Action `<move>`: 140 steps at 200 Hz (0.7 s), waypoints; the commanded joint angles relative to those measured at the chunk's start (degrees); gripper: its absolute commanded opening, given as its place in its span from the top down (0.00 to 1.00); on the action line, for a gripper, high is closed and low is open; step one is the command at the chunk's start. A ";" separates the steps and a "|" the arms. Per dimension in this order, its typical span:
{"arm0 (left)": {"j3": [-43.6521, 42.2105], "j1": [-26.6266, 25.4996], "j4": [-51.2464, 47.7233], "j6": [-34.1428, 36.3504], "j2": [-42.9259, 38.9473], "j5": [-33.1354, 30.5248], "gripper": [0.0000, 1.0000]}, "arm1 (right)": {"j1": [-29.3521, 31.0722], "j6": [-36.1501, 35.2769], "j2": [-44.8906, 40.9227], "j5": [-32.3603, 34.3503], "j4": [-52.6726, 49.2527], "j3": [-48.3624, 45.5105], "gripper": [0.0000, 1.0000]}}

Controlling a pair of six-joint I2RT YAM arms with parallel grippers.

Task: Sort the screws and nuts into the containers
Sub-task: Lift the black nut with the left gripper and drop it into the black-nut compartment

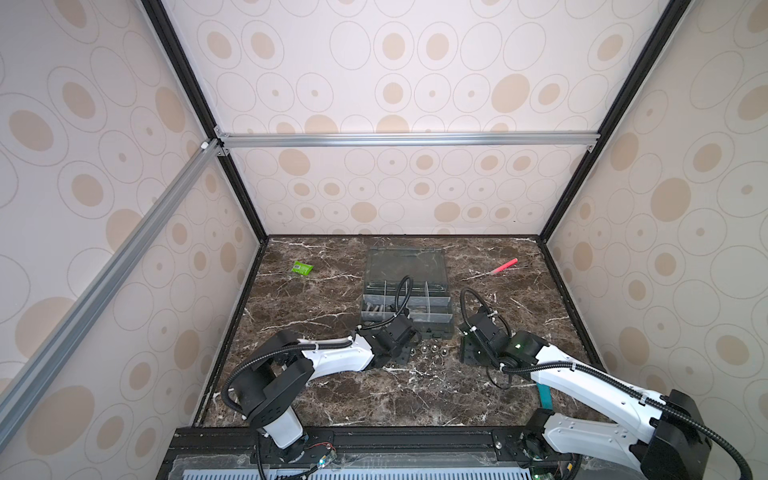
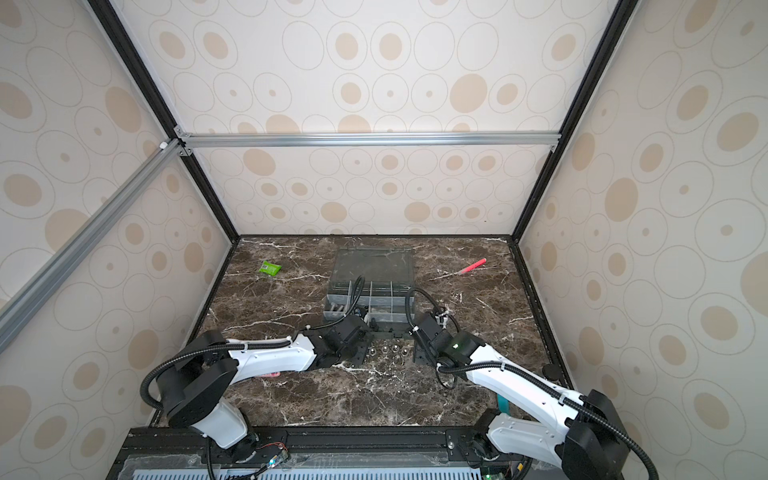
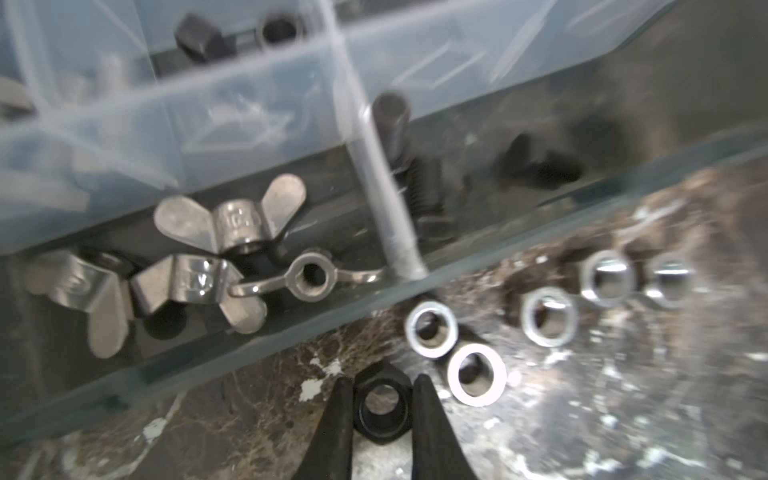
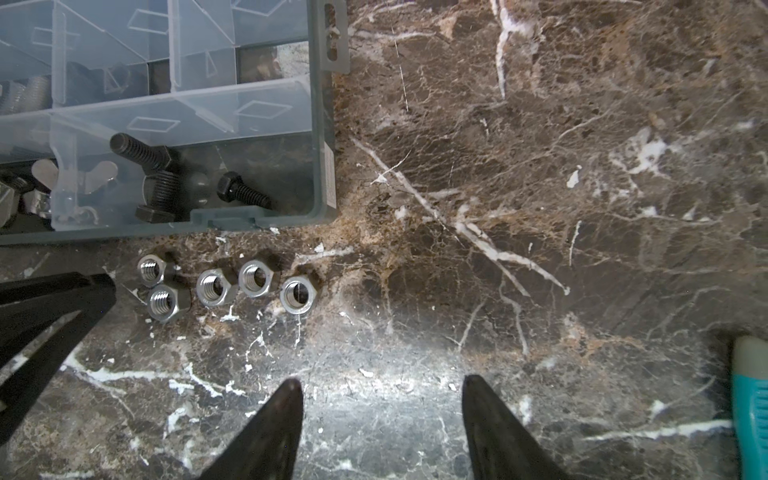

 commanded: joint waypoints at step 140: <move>19.12 14.65 0.66 7.78 10.67 3.47 0.62 | -0.22 2.51 -3.00 3.33 -2.28 -2.02 0.35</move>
